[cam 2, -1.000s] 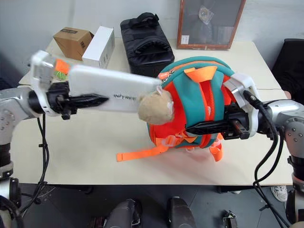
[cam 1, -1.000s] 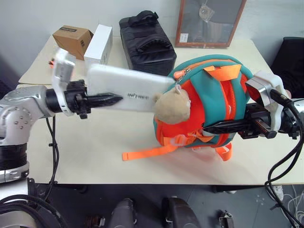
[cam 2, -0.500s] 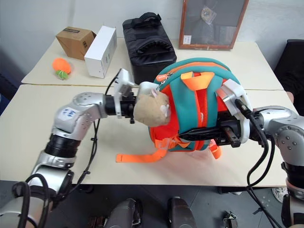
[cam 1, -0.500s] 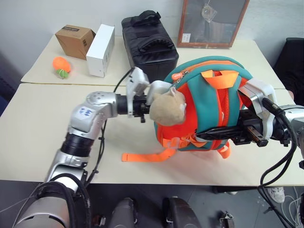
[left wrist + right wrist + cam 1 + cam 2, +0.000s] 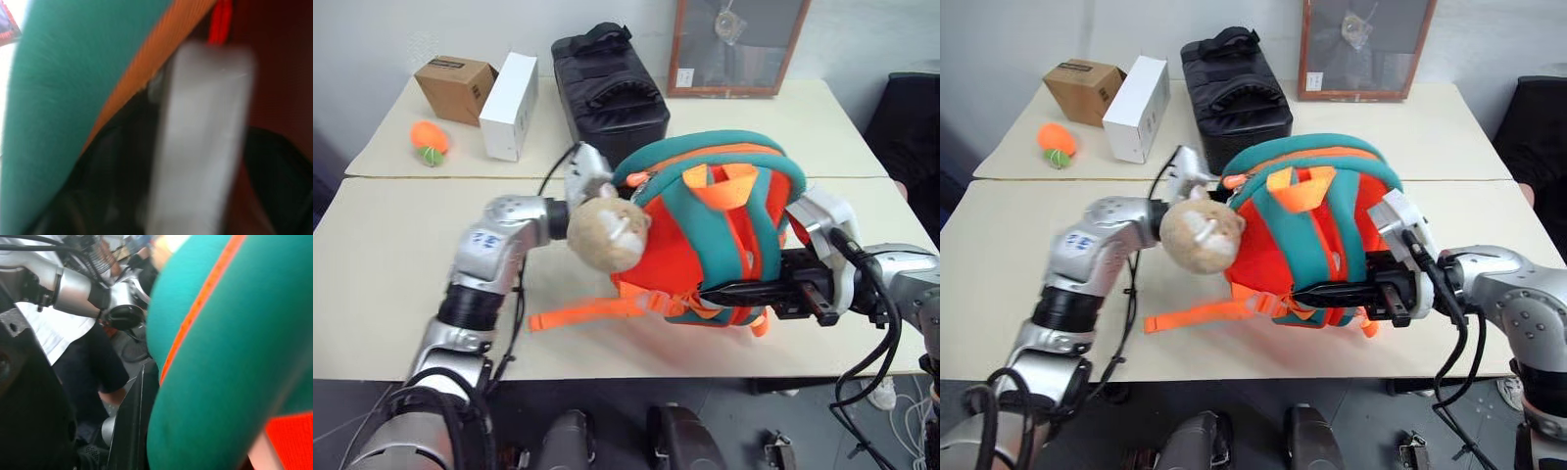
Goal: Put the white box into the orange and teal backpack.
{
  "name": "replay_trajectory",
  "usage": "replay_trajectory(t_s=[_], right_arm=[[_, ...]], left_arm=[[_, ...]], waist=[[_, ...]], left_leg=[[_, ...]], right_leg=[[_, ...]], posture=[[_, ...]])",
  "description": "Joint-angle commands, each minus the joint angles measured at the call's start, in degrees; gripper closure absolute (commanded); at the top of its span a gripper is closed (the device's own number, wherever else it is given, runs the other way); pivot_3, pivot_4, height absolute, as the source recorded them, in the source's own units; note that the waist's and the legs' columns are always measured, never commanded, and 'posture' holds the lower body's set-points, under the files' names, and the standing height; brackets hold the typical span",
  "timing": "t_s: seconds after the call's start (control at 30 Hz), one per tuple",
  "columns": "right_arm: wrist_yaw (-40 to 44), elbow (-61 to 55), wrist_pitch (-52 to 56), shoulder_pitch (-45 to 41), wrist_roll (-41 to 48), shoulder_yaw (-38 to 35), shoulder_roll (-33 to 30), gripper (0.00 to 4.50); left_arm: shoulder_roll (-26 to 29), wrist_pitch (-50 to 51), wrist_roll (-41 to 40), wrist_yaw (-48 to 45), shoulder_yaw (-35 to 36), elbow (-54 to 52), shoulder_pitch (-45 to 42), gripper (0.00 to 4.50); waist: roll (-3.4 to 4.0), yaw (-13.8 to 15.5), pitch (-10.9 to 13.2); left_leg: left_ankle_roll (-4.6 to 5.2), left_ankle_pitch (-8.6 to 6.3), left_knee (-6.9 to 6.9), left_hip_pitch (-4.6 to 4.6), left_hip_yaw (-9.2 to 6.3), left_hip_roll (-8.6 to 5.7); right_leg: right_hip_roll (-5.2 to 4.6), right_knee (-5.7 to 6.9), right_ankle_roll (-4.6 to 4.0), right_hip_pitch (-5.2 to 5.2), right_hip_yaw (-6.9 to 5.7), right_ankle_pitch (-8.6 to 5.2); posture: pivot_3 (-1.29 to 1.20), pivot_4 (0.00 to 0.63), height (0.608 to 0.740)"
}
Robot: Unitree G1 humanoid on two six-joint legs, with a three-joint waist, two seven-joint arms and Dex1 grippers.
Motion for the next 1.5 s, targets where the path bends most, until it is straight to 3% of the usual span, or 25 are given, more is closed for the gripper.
replay_trajectory(t_s=[0.03,0.17,0.23,0.5,0.67,0.9,1.0,1.17,1.3,1.37,1.5], right_arm=[[-1.7,-1.5,-2.4,0.4,-2.0,0.5,0.8,4.50],[-3.1,-0.8,-2.5,-0.9,-3.0,1.9,2.3,4.50],[-3.4,-0.4,-2.3,-1.7,-3.3,2.3,2.8,4.50],[-3.7,0.7,-1.7,-3.4,-2.9,3.0,3.5,4.50],[-4.2,0.8,-1.4,-3.9,-2.8,3.2,3.9,4.50],[-5.1,0.6,-0.9,-4.2,-3.0,3.0,4.3,4.50],[-5.8,0.2,-0.9,-3.8,-2.9,2.8,4.4,4.50],[-6.2,-0.2,-1.1,-2.5,-3.2,2.2,3.9,4.50],[-6.8,0.1,-1.3,-1.9,-3.3,1.6,3.6,4.50],[-6.9,0.1,-1.2,-1.3,-2.9,0.7,3.2,4.50],[-7.0,-0.1,-0.7,1.3,-1.2,-2.8,2.1,4.50]], left_arm=[[8.5,6.8,-10.1,-5.0,10.5,-9.2,3.2,0.08],[17.0,10.4,-14.9,-8.7,15.4,-13.6,6.6,0.08],[18.0,11.9,-16.8,-6.7,16.9,-15.2,6.0,0.08],[11.4,12.2,-16.6,5.1,10.8,-24.5,4.1,0.08],[8.3,10.5,-13.9,5.5,4.0,-24.2,3.2,0.08],[4.2,8.9,-13.6,5.5,1.2,-21.2,2.3,0.08],[3.7,8.0,-12.8,5.3,1.1,-20.0,2.0,0.62],[4.6,8.7,-15.2,4.9,4.1,-18.5,1.4,2.07],[5.9,9.5,-17.2,4.6,7.2,-17.4,1.6,2.95],[7.2,10.2,-18.0,4.9,9.3,-15.9,1.1,3.17],[12.6,10.1,-15.4,3.5,11.5,-9.5,1.0,3.19]], waist=[[0.00,-0.2,0.0],[0.00,0.7,0.0],[-0.01,1.2,0.0],[-0.02,1.6,0.0],[-0.01,1.0,0.0],[-0.01,1.0,0.0],[-0.01,1.0,0.0],[-0.01,1.0,0.0],[-0.01,0.9,0.0],[-0.01,1.0,0.0],[-0.01,1.0,0.0]], left_leg=[[-0.03,0.02,-0.02,-0.01,-0.01,0.00],[-0.03,0.05,0.01,-0.02,-0.06,-0.06],[0.03,0.05,0.04,-0.01,-0.08,-0.13],[0.15,-0.03,0.03,0.00,-0.18,-0.18],[0.11,0.00,0.04,0.02,-0.18,-0.16],[0.11,0.01,0.05,0.02,-0.18,-0.17],[0.11,0.01,0.05,0.02,-0.17,-0.17],[0.11,0.01,0.05,0.02,-0.17,-0.16],[0.11,0.01,0.04,0.02,-0.17,-0.15],[0.10,0.01,0.05,0.02,-0.18,-0.15],[0.10,0.02,0.05,0.02,-0.18,-0.16]], right_leg=[[0.00,0.03,-0.03,-0.03,-0.02,-0.02],[-0.05,0.02,-0.05,-0.01,-0.05,-0.03],[-0.10,0.00,-0.04,0.03,-0.05,-0.02],[-0.11,-0.11,0.03,0.21,-0.08,0.02],[-0.06,-0.09,0.03,0.21,-0.06,0.02],[-0.05,-0.10,0.03,0.21,-0.06,0.01],[-0.05,-0.10,0.03,0.21,-0.06,0.01],[-0.04,-0.10,0.03,0.21,-0.06,0.01],[-0.04,-0.10,0.03,0.21,-0.06,0.01],[-0.04,-0.09,0.03,0.21,-0.06,0.01],[-0.04,-0.09,0.03,0.21,-0.08,0.01]], posture=[[0.00,0.150,0.740],[0.00,0.150,0.740],[0.00,0.150,0.740],[0.00,0.150,0.740],[0.00,0.150,0.740],[0.00,0.150,0.740],[0.00,0.150,0.740],[0.00,0.150,0.740],[0.00,0.150,0.740],[0.00,0.150,0.740],[0.00,0.150,0.740]])
